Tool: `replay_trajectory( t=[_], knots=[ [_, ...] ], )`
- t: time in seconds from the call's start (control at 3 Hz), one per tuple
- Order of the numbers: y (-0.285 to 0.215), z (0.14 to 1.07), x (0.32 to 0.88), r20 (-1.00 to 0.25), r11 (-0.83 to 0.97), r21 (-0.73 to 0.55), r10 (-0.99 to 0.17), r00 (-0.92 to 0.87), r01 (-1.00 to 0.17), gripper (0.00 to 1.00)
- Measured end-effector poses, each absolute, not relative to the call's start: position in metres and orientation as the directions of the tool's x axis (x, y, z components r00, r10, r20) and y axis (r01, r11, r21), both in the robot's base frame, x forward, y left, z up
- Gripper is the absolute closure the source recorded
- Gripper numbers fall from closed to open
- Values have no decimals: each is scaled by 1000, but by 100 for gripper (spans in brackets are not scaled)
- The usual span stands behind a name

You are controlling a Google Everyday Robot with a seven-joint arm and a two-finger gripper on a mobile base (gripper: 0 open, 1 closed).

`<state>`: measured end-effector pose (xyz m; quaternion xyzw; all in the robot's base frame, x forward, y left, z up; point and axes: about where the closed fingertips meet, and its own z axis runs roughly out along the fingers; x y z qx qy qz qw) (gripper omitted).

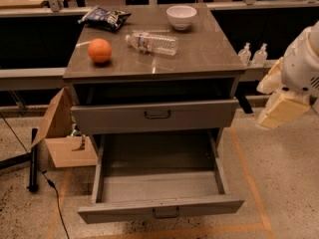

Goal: Close middle drawer

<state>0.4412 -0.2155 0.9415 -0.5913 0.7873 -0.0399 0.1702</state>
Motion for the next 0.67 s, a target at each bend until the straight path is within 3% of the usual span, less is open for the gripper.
replay_trajectory(
  t=[0.67],
  knots=[
    [-194,811,445,-282,269,-237,-939,-199,-934,92]
  ],
)
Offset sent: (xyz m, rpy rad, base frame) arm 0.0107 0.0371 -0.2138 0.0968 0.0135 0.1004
